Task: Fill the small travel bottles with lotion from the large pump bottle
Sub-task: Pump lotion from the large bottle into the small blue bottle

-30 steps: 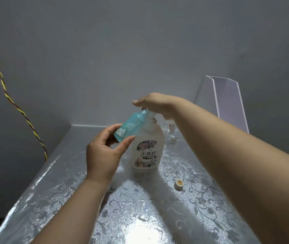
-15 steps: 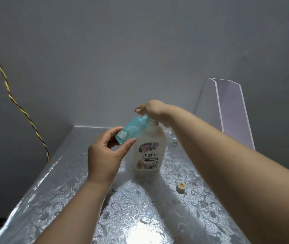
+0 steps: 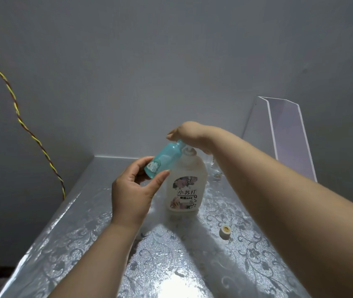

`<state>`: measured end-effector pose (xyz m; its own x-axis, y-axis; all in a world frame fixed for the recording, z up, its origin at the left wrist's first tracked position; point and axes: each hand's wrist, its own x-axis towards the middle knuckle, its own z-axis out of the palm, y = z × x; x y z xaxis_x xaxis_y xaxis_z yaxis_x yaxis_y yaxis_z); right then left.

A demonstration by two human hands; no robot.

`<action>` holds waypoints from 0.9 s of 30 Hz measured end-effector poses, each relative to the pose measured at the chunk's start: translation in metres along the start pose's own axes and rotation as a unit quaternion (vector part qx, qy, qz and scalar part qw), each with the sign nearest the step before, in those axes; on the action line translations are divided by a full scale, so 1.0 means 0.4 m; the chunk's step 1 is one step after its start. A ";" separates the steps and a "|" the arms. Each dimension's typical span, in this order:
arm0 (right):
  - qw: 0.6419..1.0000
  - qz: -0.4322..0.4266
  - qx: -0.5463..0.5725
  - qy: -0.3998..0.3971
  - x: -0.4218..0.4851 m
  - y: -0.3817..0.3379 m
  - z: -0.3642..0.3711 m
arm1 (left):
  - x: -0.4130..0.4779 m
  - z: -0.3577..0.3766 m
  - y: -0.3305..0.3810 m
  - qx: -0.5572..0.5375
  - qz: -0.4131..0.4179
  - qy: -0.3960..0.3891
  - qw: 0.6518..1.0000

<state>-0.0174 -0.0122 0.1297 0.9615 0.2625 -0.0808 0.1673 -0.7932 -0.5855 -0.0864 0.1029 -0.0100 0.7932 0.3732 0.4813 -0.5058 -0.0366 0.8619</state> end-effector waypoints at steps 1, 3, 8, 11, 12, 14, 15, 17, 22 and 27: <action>1.000 0.001 -0.004 0.001 0.003 0.003 0.003 | -0.001 0.000 -0.002 0.001 -0.001 -0.001 1.000; 1.000 0.006 -0.010 -0.002 0.008 0.012 0.006 | -0.003 0.000 -0.005 0.001 -0.002 -0.004 1.000; 1.000 0.007 0.004 0.002 0.002 0.018 0.009 | -0.002 0.001 -0.005 0.007 0.002 -0.006 1.000; 1.000 0.008 0.025 0.012 -0.008 0.016 -0.003 | 0.000 0.003 -0.002 0.008 0.009 -0.005 1.000; 0.999 0.008 0.033 0.010 -0.011 0.014 -0.010 | 0.000 0.003 -0.001 0.008 0.011 -0.006 1.000; 0.999 0.012 0.031 0.000 -0.014 0.009 -0.023 | 0.001 0.002 0.001 0.007 0.015 -0.006 1.000; 1.000 0.013 0.028 -0.003 -0.016 0.007 -0.027 | 0.001 0.003 0.002 0.007 0.014 -0.004 1.000; 0.999 0.016 0.030 -0.001 -0.018 0.007 -0.028 | 0.001 0.002 0.003 0.003 0.010 -0.002 1.000; 1.000 0.010 0.013 0.009 -0.010 0.006 -0.004 | -0.003 0.006 -0.001 0.002 0.005 -0.005 1.000; 1.000 0.016 -0.023 0.006 0.001 0.013 0.005 | -0.005 0.002 -0.009 -0.001 -0.004 -0.012 1.000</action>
<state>-0.0168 -0.0151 0.1249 0.9691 0.2304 -0.0878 0.1469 -0.8257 -0.5447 -0.0858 0.1013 -0.0140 0.8053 0.3515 0.4774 -0.4992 -0.0323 0.8659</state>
